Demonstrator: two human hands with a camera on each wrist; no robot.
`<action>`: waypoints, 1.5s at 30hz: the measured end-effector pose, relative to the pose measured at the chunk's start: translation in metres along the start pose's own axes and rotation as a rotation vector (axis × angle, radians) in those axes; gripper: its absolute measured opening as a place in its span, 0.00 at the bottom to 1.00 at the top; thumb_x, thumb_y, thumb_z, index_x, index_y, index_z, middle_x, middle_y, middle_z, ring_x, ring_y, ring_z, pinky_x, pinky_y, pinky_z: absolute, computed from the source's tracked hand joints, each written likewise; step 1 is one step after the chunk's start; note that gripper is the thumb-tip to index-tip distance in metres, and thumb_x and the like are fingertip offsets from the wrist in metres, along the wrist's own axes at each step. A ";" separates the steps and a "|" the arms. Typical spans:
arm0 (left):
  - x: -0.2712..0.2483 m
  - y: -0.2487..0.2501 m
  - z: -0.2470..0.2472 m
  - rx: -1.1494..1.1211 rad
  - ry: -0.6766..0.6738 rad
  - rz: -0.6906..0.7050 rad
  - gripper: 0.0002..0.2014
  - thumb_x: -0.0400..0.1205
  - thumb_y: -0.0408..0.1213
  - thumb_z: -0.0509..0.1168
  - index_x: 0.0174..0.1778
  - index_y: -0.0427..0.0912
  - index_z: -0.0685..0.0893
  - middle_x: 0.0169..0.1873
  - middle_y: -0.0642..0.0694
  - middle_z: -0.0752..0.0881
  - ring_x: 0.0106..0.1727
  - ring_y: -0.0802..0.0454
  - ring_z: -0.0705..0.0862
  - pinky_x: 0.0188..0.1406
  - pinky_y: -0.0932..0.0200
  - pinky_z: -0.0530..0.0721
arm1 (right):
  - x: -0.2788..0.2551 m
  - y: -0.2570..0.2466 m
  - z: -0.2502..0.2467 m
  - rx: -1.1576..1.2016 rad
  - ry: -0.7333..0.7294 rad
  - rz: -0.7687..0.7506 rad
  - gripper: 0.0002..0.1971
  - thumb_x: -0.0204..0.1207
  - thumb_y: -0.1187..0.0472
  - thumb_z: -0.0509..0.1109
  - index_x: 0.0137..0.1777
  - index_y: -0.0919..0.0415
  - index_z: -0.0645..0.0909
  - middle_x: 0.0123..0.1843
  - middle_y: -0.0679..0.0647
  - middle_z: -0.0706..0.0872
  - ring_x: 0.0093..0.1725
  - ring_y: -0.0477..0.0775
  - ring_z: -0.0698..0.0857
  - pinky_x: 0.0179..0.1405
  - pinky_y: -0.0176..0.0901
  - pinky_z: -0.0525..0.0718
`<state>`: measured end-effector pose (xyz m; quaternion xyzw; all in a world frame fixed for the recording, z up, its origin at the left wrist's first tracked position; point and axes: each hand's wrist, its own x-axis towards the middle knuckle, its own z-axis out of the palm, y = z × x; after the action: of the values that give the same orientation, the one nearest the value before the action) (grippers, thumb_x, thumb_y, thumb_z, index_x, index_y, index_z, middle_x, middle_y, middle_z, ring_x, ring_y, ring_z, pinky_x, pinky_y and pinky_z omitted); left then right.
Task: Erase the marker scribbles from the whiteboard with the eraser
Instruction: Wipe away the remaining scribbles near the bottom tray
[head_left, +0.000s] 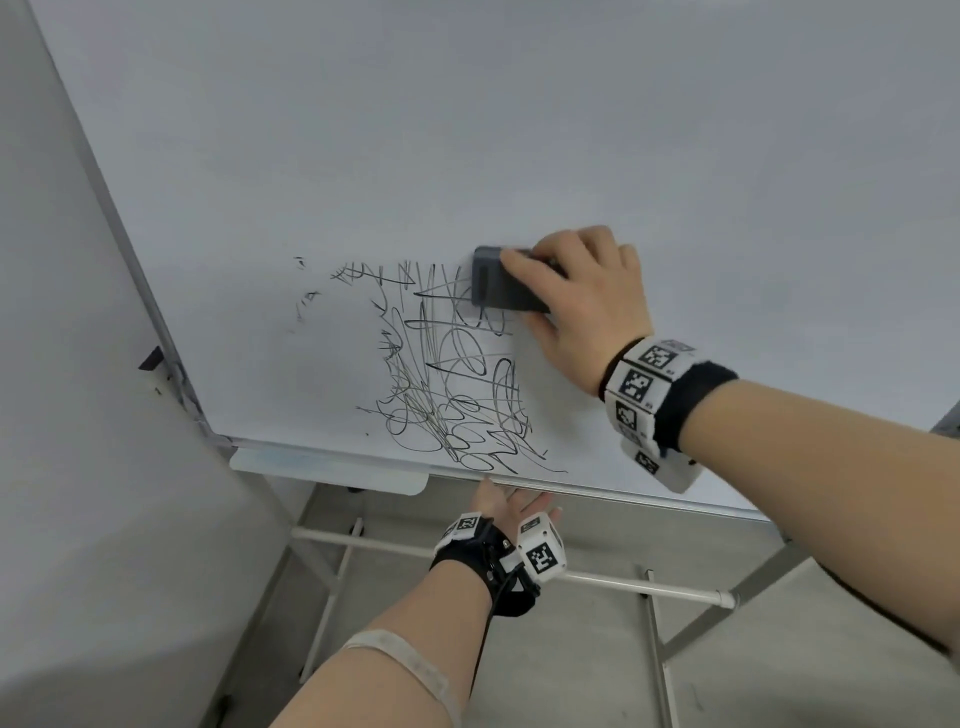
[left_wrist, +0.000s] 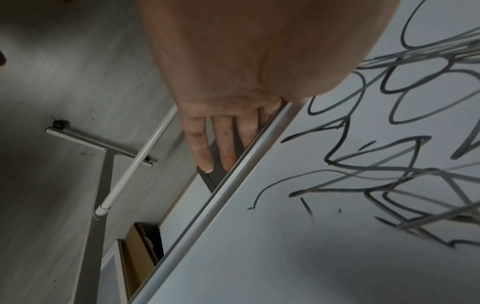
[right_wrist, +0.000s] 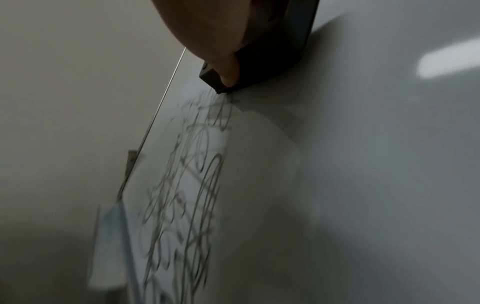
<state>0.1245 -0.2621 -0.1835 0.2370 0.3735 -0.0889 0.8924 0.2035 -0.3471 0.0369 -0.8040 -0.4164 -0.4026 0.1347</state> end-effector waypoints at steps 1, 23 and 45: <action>-0.001 0.002 0.001 -0.003 -0.004 -0.004 0.29 0.90 0.56 0.45 0.80 0.40 0.69 0.70 0.34 0.81 0.69 0.35 0.81 0.61 0.37 0.84 | -0.009 -0.004 0.008 0.007 -0.034 -0.027 0.26 0.68 0.60 0.76 0.68 0.52 0.82 0.58 0.55 0.83 0.57 0.62 0.72 0.47 0.53 0.68; 0.013 -0.004 -0.006 0.099 -0.050 0.052 0.29 0.89 0.58 0.48 0.75 0.41 0.74 0.68 0.36 0.84 0.63 0.37 0.86 0.53 0.40 0.88 | 0.004 -0.001 0.014 -0.041 -0.103 -0.147 0.27 0.68 0.61 0.77 0.70 0.53 0.81 0.60 0.58 0.83 0.55 0.64 0.74 0.44 0.54 0.71; 0.012 -0.002 -0.007 0.066 -0.054 0.063 0.25 0.90 0.56 0.46 0.69 0.45 0.78 0.62 0.38 0.87 0.64 0.39 0.84 0.65 0.38 0.80 | -0.186 0.035 0.046 -0.135 -0.469 -0.383 0.23 0.62 0.67 0.70 0.59 0.53 0.87 0.56 0.56 0.85 0.56 0.63 0.76 0.53 0.56 0.76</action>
<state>0.1281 -0.2601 -0.1966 0.2755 0.3383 -0.0793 0.8963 0.1939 -0.4476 -0.1292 -0.7890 -0.5524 -0.2508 -0.0970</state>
